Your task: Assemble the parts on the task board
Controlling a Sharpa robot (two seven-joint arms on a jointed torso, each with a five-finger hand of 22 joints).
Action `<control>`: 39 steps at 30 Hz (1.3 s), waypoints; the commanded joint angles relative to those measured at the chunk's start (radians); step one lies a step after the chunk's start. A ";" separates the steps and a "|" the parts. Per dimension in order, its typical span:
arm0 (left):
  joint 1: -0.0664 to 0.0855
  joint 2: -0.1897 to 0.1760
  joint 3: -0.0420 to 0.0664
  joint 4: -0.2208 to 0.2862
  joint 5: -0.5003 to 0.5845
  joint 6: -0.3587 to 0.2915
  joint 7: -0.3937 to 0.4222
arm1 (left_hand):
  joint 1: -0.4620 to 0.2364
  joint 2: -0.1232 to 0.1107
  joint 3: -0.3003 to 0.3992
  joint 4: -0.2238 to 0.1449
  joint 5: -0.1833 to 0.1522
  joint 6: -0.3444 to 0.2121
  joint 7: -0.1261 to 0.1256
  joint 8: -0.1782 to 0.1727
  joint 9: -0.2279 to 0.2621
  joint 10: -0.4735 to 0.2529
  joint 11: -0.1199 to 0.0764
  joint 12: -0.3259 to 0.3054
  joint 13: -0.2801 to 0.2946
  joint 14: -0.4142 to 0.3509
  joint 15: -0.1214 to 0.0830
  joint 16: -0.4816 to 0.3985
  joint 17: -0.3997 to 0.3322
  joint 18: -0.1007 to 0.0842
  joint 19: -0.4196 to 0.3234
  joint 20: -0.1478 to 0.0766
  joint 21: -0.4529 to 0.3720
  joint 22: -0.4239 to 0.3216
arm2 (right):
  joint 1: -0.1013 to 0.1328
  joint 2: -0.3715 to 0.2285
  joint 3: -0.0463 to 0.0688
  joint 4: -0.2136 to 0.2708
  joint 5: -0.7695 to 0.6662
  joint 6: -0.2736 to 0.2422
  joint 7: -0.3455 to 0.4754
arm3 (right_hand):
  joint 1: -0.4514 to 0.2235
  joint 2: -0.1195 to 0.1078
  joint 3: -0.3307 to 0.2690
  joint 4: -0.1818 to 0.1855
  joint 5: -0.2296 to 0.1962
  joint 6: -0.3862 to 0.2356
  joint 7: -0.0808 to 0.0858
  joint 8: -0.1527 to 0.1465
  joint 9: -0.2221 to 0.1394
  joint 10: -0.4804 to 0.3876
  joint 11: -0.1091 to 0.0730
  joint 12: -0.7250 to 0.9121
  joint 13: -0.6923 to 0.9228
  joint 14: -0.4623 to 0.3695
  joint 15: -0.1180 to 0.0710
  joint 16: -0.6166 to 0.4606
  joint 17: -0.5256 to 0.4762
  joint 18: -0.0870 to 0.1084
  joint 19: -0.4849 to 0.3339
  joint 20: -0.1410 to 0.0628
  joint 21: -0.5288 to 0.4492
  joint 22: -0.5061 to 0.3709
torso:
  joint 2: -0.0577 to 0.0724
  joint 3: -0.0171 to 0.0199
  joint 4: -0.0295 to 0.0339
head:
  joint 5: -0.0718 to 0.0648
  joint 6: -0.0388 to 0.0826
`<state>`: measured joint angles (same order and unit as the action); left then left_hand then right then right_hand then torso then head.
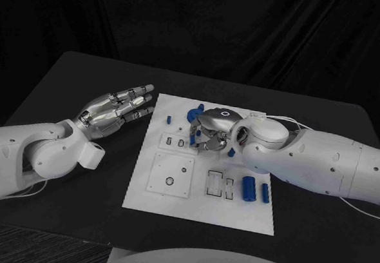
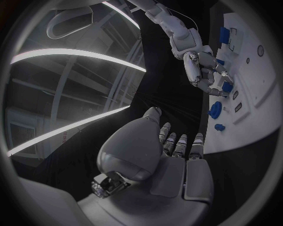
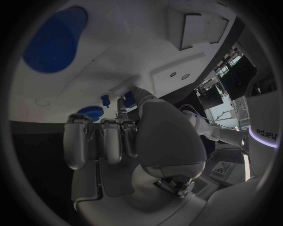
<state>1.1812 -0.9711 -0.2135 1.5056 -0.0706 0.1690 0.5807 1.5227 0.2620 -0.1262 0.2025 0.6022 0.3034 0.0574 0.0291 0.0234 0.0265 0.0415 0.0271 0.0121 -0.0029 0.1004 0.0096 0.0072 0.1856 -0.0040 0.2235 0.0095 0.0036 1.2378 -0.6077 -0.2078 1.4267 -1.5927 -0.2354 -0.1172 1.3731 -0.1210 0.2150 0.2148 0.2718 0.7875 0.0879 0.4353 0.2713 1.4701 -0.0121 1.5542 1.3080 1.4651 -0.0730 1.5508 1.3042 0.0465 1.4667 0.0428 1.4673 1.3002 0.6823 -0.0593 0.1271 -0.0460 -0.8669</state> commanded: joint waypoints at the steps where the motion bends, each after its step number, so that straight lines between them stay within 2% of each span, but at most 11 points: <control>1: -0.002 0.001 0.001 0.001 0.000 0.013 0.016 | 0.008 -0.002 0.044 -0.017 0.016 -0.010 0.000 0.012 0.014 0.000 0.010 0.018 0.002 0.005 0.011 -0.006 -0.005 -0.006 0.015 0.005 -0.001 0.002 | -0.003 0.002 0.000 -0.001 -0.008 0.017 -0.015 | -0.037 0.004 -0.017 -0.014 -0.033 -0.019 -0.001 -0.027 -0.004 0.101 0.008 0.017 0.263 0.106 0.008 0.020 0.267 -0.015 0.043 0.002 -0.014 0.226 | 0.000 -0.0003 0.0004 | 0.000 -0.001; 12: -0.003 0.003 0.001 -0.003 0.000 0.014 0.015 | 0.008 -0.002 0.044 -0.017 0.016 -0.010 0.000 0.012 0.014 0.000 0.010 0.018 0.002 0.005 0.011 -0.006 -0.005 -0.006 0.015 0.005 -0.001 0.002 | -0.003 0.000 0.000 0.000 -0.008 0.016 -0.011 | -0.053 0.000 -0.034 -0.014 -0.100 -0.040 0.000 -0.057 -0.014 0.101 0.009 0.017 0.263 0.106 0.009 0.020 0.267 -0.014 0.042 0.004 -0.019 0.225 | 0.000 0.0002 0.0001 | 0.000 -0.004; 17: -0.003 0.003 0.001 -0.004 0.000 0.015 0.015 | 0.008 -0.002 0.044 -0.017 0.016 -0.010 0.000 0.012 0.014 0.000 0.010 0.018 0.002 0.005 0.011 -0.006 -0.005 -0.006 0.015 0.005 -0.001 0.002 | -0.003 -0.003 0.000 0.001 -0.008 0.009 -0.007 | -0.064 -0.009 -0.049 -0.003 -0.149 -0.065 0.000 -0.080 -0.025 0.101 0.010 0.017 0.263 0.106 0.009 0.020 0.267 -0.013 0.042 0.004 -0.022 0.225 | 0.000 -0.0002 0.0002 | 0.000 -0.005; 21: -0.004 0.002 0.001 -0.004 0.000 0.015 0.014 | 0.008 -0.002 0.044 -0.017 0.016 -0.010 0.000 0.012 0.014 0.000 0.010 0.018 0.002 0.005 0.011 -0.006 -0.005 -0.006 0.015 0.005 -0.001 0.002 | -0.003 -0.007 0.000 0.002 -0.008 -0.003 -0.004 | -0.071 -0.022 -0.060 0.013 -0.185 -0.083 0.001 -0.095 -0.033 0.101 0.010 0.017 0.263 0.106 0.009 0.020 0.267 -0.013 0.040 0.004 -0.026 0.224 | 0.000 -0.0005 -0.0001 | 0.002 -0.006; 28: -0.004 0.001 0.001 -0.005 0.000 0.013 0.013 | 0.008 -0.002 0.044 -0.017 0.016 -0.010 0.000 0.012 0.014 0.000 0.010 0.018 0.002 0.005 0.011 -0.006 -0.005 -0.006 0.015 0.005 -0.001 0.002 | -0.002 -0.024 0.000 0.012 -0.008 -0.046 0.003 | -0.074 -0.052 -0.077 0.054 -0.218 -0.103 0.003 -0.111 -0.045 0.101 0.011 0.017 0.263 0.106 0.011 0.020 0.267 -0.011 0.037 0.005 -0.034 0.222 | 0.000 0.0000 0.0003 | 0.004 -0.006; 30: -0.004 -0.001 0.001 -0.005 0.000 0.013 0.013 | 0.008 -0.002 0.044 -0.017 0.016 -0.010 0.000 0.012 0.014 0.000 0.010 0.018 0.002 0.005 0.011 -0.006 -0.005 -0.006 0.015 0.005 -0.001 0.002 | -0.002 -0.033 0.000 0.021 -0.008 -0.072 0.009 | -0.079 -0.065 -0.087 0.072 -0.221 -0.110 0.004 -0.116 -0.049 0.101 0.012 0.017 0.263 0.106 0.011 0.020 0.267 -0.010 0.036 0.005 -0.038 0.221 | 0.000 0.0002 0.0003 | 0.005 -0.006; 33: -0.004 -0.002 0.001 -0.004 0.000 0.012 0.013 | 0.007 -0.002 0.047 -0.020 0.015 -0.010 0.001 0.012 0.014 -0.001 0.010 0.018 0.002 0.005 0.011 -0.006 -0.005 -0.006 0.015 0.006 -0.001 0.003 | 0.000 -0.049 0.000 0.039 -0.008 -0.111 0.021 | -0.093 -0.082 -0.103 0.079 -0.223 -0.118 0.003 -0.123 -0.055 0.101 0.011 0.017 0.263 0.106 0.010 0.020 0.267 -0.010 0.035 0.004 -0.040 0.221 | 0.000 0.0002 -0.0001 | 0.010 -0.006; 35: -0.004 -0.004 0.001 -0.003 0.000 0.011 0.013 | 0.007 -0.002 0.047 -0.020 0.015 -0.010 0.001 0.012 0.014 -0.001 0.009 0.018 0.002 0.005 0.011 -0.006 -0.005 -0.006 0.015 0.006 -0.001 0.003 | 0.006 -0.064 0.000 0.056 -0.008 -0.137 0.028 | -0.114 -0.092 -0.121 0.080 -0.223 -0.121 0.002 -0.127 -0.059 0.101 0.010 0.017 0.263 0.106 0.009 0.020 0.267 -0.010 0.035 0.004 -0.041 0.221 | 0.000 0.0001 -0.0002 | 0.011 -0.006; 36: -0.004 -0.004 0.001 -0.003 0.000 0.011 0.013 | 0.007 -0.002 0.047 -0.020 0.015 -0.010 0.001 0.012 0.014 -0.001 0.009 0.018 0.002 0.005 0.011 -0.006 -0.005 -0.006 0.015 0.006 -0.001 0.003 | 0.010 -0.072 0.000 0.065 -0.007 -0.150 0.032 | -0.135 -0.081 -0.182 0.079 -0.223 -0.119 0.001 -0.129 -0.062 0.101 0.010 0.017 0.263 0.106 0.008 0.020 0.267 -0.009 0.035 0.003 -0.042 0.221 | 0.000 0.0001 -0.0002 | 0.011 -0.006; 37: -0.004 -0.005 0.001 -0.003 0.000 0.011 0.013 | 0.007 -0.002 0.047 -0.020 0.015 -0.010 0.001 0.012 0.014 -0.001 0.009 0.018 0.002 0.005 0.011 -0.006 -0.005 -0.006 0.015 0.006 -0.001 0.003 | 0.016 -0.081 0.000 0.077 -0.004 -0.166 0.037 | -0.144 -0.082 -0.225 0.081 -0.222 -0.117 0.001 -0.130 -0.065 0.101 0.009 0.017 0.263 0.106 0.008 0.020 0.267 -0.009 0.035 0.002 -0.043 0.221 | 0.000 0.0001 -0.0002 | 0.011 -0.006; 39: -0.004 -0.005 0.001 -0.005 0.000 0.010 0.014 | 0.007 -0.002 0.047 -0.020 0.015 -0.010 0.001 0.012 0.014 -0.001 0.009 0.018 0.002 0.005 0.011 -0.006 -0.005 -0.006 0.015 0.006 -0.001 0.003 | 0.031 -0.101 0.000 0.102 0.012 -0.193 0.045 | -0.156 -0.087 -0.254 0.083 -0.221 -0.115 0.000 -0.131 -0.069 0.101 0.009 0.017 0.263 0.106 0.008 0.020 0.267 -0.009 0.034 0.002 -0.047 0.219 | 0.000 0.0000 0.0000 | 0.010 -0.006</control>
<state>1.1782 -0.9763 -0.2137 1.5000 -0.0707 0.1710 0.5800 1.5227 0.2620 -0.1262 0.2024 0.6022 0.3034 0.0575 0.0291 0.0234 0.0265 0.0415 0.0271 0.0121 -0.0029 0.1004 0.0096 0.0072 0.1856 -0.0040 0.2236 0.0095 0.0036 1.2600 -0.7016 -0.2094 1.5151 -1.5919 -0.3336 -0.0958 1.2353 -0.2091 -0.0141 0.2979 0.0638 0.6840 0.0914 0.3193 0.2130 1.4753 -0.0068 1.5542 1.3080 1.4711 -0.0668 1.5508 1.3043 0.0466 1.4667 0.0429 1.4422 1.3002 0.6821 -0.0593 0.1271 -0.0355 -0.8729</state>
